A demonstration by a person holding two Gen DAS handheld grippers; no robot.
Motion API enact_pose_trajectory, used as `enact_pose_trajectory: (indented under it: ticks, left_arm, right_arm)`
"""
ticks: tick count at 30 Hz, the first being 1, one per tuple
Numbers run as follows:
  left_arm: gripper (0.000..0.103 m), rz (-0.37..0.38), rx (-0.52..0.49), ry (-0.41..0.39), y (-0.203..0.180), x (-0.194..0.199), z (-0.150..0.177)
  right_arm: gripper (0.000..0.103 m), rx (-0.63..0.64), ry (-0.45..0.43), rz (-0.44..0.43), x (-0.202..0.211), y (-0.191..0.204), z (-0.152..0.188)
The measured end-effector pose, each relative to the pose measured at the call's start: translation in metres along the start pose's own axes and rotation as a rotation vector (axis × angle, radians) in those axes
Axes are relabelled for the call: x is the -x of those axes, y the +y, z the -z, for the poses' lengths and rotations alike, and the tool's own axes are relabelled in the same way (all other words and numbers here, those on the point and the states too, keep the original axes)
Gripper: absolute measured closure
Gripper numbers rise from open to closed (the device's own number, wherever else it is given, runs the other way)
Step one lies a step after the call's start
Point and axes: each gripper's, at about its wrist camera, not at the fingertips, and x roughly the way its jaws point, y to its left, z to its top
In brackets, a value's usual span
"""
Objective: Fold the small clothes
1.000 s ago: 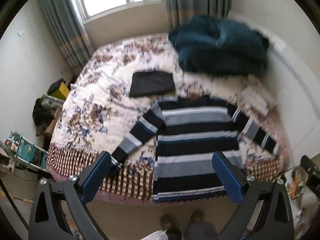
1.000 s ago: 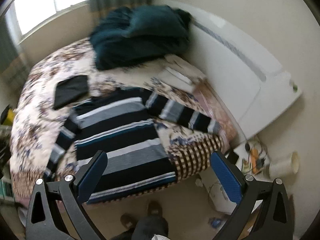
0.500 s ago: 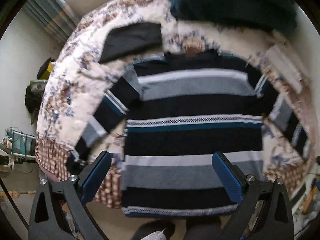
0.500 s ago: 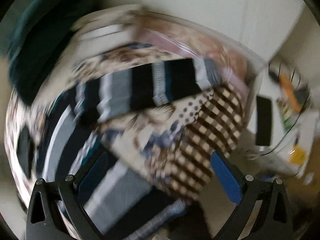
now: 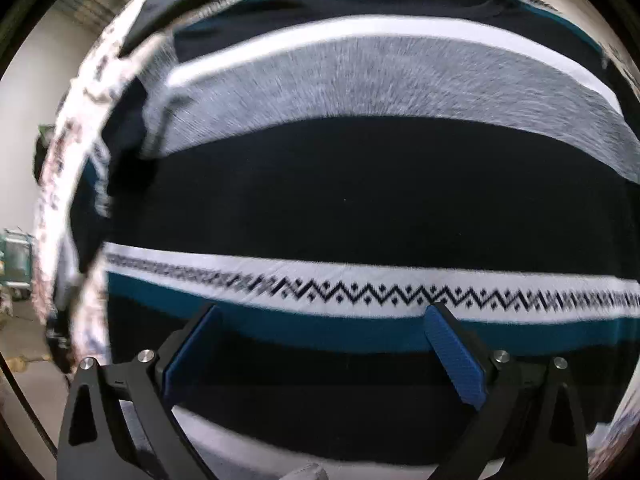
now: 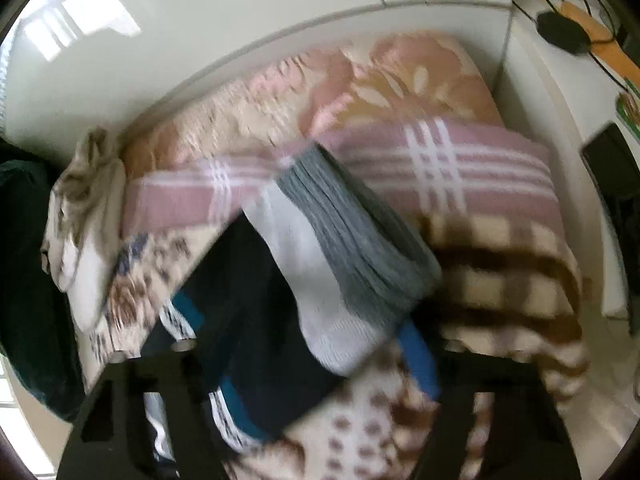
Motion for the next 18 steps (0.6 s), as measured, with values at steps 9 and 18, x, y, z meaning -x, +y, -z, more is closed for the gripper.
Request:
enact_pose_trajectory:
  ticks: [9,18]
  left_arm:
    - [0.0,0.134,0.089,-0.027,0.021,-0.004,-0.001]
    - [0.0,0.225,0.144,-0.052,0.085,0.034,-0.01]
  right_arm:
    - [0.096,0.197,-0.155,0.037,0.029,0.078,0.013]
    - [0.096,0.696,-0.185,-0.141,0.097,0.269,0.16]
